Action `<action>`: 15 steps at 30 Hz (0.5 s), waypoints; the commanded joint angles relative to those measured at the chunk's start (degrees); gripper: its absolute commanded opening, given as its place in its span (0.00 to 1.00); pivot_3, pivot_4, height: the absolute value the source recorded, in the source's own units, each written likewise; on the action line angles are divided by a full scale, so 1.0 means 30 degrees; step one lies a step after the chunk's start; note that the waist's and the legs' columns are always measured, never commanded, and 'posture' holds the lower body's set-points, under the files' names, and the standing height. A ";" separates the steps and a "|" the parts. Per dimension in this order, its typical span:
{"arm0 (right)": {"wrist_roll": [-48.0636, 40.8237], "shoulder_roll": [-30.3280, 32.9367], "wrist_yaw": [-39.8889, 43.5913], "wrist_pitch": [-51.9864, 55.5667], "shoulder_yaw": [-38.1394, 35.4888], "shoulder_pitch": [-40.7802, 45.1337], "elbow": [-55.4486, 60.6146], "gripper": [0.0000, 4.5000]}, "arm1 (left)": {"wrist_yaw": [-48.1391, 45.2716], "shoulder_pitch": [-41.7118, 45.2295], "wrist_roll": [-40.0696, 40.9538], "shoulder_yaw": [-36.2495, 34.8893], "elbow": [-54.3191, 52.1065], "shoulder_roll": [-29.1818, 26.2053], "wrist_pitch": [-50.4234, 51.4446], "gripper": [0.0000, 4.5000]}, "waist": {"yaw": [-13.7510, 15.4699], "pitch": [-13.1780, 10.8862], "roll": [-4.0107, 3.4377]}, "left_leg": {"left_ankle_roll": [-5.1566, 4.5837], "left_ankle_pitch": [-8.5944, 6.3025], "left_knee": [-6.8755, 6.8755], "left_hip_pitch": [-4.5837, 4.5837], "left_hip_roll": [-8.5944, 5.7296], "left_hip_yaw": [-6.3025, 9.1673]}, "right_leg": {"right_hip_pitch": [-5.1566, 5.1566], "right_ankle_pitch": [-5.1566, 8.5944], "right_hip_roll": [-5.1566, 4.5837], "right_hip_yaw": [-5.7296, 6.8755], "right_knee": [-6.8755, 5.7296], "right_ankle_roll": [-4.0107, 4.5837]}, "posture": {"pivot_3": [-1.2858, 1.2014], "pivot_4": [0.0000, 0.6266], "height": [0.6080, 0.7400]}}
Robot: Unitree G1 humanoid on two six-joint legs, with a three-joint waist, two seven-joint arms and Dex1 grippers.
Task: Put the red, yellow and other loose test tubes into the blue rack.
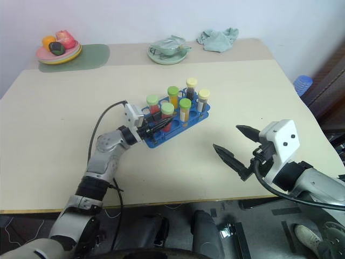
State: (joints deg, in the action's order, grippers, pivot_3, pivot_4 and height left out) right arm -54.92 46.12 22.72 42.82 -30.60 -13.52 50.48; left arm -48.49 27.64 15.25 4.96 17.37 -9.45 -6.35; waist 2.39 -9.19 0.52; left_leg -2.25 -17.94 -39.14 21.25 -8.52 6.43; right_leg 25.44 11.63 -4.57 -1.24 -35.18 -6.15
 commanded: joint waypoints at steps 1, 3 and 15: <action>-0.0197 0.0088 -0.0001 -0.0482 -0.0472 0.0193 0.0473 0.97 | 0.0130 0.0031 -0.0455 0.0303 0.0583 0.0164 -0.0361 0.17 | 0.0004 0.0000 0.0000 | -0.0002 -0.0001 -0.0001 0.0000 -0.0001 -0.0001 | -0.0002 0.0000 -0.0001 0.0000 0.0002 0.0000 | 0.52 0.24 1.00; -0.0235 0.0137 -0.0012 -0.0462 -0.0427 0.0337 0.0429 0.97 | 0.0268 -0.0058 -0.0050 0.0058 0.0478 0.0246 0.0080 0.28 | 0.0005 0.0001 -0.0001 | -0.0004 -0.0002 -0.0001 0.0000 0.0000 0.0000 | -0.0003 0.0000 -0.0001 0.0001 0.0004 0.0000 | 0.52 0.24 1.00; 0.0557 0.0188 0.0928 -0.0727 0.0365 0.0859 -0.0510 0.97 | 0.0751 -0.2169 0.0656 -0.0465 -0.5247 -0.1571 0.1061 1.00 | -0.0011 0.0000 -0.0002 | -0.0005 -0.0004 0.0002 0.0003 0.0001 0.0000 | 0.0004 0.0000 0.0000 -0.0002 0.0004 -0.0001 | 0.52 0.24 1.00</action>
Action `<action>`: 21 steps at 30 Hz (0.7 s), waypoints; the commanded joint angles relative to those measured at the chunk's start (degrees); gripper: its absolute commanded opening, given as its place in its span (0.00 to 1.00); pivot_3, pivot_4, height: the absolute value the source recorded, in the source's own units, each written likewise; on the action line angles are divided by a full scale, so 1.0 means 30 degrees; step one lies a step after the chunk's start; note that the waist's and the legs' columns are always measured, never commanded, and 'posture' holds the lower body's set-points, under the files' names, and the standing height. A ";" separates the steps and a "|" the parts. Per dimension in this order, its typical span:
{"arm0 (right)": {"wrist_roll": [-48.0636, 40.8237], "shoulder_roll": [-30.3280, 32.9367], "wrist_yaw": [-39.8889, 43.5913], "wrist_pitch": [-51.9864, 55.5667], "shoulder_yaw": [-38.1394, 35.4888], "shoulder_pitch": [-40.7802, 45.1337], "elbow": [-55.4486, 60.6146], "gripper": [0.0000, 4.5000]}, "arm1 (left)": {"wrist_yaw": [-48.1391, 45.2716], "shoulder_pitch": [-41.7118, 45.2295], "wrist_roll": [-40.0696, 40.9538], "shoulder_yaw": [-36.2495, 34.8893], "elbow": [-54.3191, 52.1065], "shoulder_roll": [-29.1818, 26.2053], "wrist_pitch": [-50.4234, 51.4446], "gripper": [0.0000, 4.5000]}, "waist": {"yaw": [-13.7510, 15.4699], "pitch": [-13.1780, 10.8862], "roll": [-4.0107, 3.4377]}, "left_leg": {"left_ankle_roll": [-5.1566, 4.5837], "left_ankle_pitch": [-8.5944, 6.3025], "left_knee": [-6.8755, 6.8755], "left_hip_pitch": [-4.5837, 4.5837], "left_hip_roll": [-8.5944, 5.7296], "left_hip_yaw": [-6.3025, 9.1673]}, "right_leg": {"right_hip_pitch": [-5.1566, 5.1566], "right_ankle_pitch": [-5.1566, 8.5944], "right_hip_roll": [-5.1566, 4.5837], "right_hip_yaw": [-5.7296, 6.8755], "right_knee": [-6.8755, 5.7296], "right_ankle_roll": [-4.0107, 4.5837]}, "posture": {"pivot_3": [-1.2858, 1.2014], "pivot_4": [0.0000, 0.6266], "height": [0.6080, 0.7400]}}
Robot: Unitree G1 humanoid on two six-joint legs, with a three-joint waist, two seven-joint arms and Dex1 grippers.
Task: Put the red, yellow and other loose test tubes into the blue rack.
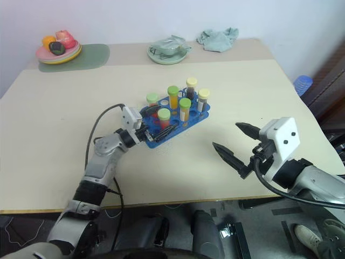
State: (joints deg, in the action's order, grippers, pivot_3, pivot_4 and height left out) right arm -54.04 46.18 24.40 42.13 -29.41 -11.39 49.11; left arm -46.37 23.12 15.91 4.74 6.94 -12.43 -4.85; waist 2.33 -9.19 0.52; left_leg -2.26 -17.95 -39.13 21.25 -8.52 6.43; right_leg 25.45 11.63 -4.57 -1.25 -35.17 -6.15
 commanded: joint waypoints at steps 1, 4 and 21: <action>0.0375 0.0157 0.0477 -0.0531 0.0048 0.0194 -0.0204 0.97 | 0.0332 -0.1156 0.0481 -0.0778 -0.2366 -0.1140 0.1226 1.00 | 0.0005 0.0000 0.0001 | 0.0000 0.0000 0.0000 0.0000 0.0000 0.0000 | -0.0001 0.0000 0.0000 0.0001 0.0001 0.0000 | 0.52 0.24 1.00; 0.0674 -0.0096 0.0677 -0.0652 0.0128 0.0058 -0.0576 0.97 | -0.0390 -0.2590 0.1824 -0.1832 -0.3609 -0.3074 0.3511 1.00 | -0.0078 0.0000 -0.0004 | 0.0000 -0.0001 0.0014 -0.0007 0.0004 -0.0004 | 0.0006 0.0001 0.0010 -0.0008 -0.0003 0.0001 | 0.52 0.24 1.00; 0.5401 -0.1655 0.3753 -0.4954 -0.1198 -0.3238 -0.4479 0.97 | -0.2334 -0.8632 0.5105 -0.7485 -0.6849 -0.8753 0.5793 1.00 | -0.0007 -0.0002 -0.0068 | -0.0010 -0.0053 0.0029 -0.0029 0.0014 -0.0017 | -0.0025 0.0007 0.0014 0.0002 0.0024 0.0002 | 0.52 0.24 1.00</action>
State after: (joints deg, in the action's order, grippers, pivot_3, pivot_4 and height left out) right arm -38.32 41.54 34.38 29.35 -30.71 -21.06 36.11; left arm -52.99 -2.53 29.83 -15.18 -11.50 -37.67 12.44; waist 2.31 -9.19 0.31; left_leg -2.29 -18.11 -39.05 21.16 -8.48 6.38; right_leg 25.38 11.66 -4.53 -1.24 -35.10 -6.15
